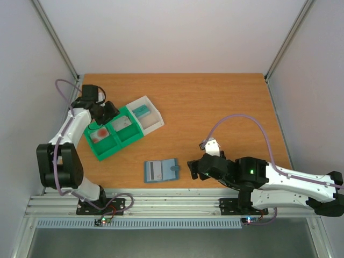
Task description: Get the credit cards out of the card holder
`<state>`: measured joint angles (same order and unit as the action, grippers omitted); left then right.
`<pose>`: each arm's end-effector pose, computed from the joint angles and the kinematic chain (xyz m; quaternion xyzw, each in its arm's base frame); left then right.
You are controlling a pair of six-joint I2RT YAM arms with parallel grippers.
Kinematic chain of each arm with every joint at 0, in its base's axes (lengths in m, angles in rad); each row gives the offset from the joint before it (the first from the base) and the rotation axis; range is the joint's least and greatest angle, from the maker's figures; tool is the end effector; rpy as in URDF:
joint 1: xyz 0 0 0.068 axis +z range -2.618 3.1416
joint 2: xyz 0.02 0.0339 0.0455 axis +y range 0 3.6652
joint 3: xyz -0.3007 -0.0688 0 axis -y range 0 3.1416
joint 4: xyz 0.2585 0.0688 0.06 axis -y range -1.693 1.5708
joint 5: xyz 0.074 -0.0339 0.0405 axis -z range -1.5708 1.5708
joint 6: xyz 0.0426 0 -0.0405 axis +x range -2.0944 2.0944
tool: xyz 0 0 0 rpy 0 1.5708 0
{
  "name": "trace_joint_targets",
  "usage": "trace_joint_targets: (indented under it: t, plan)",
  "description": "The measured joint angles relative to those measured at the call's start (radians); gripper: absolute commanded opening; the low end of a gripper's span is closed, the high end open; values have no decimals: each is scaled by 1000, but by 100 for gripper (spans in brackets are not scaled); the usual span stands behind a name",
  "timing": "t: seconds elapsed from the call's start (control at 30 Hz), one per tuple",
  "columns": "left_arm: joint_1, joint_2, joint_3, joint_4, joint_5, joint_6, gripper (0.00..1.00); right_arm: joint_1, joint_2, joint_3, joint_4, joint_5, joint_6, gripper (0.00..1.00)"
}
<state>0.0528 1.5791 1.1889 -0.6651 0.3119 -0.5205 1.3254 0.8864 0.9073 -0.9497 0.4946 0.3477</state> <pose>0.3411 0.0049 0.2717 -0.2321 0.9274 -0.2045 0.2102 0.0570 0.1443 0.3226 -0.3639 0.8486 0.0715 0.3774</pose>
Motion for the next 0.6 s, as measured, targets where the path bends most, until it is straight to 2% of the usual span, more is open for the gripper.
trace_joint_targets:
  t: [0.23, 0.43, 0.6]
  plan:
    - [0, -187, -68, -23, 47, 10, 54, 0, 21, 26, -13, -7, 2, 99]
    - [-2, -322, -173, -66, 98, 28, 54, 0, 67, 34, -10, -33, -1, 97]
    - [-15, -454, -279, -108, 149, 36, 53, 0, 93, 38, 23, -76, -10, 92]
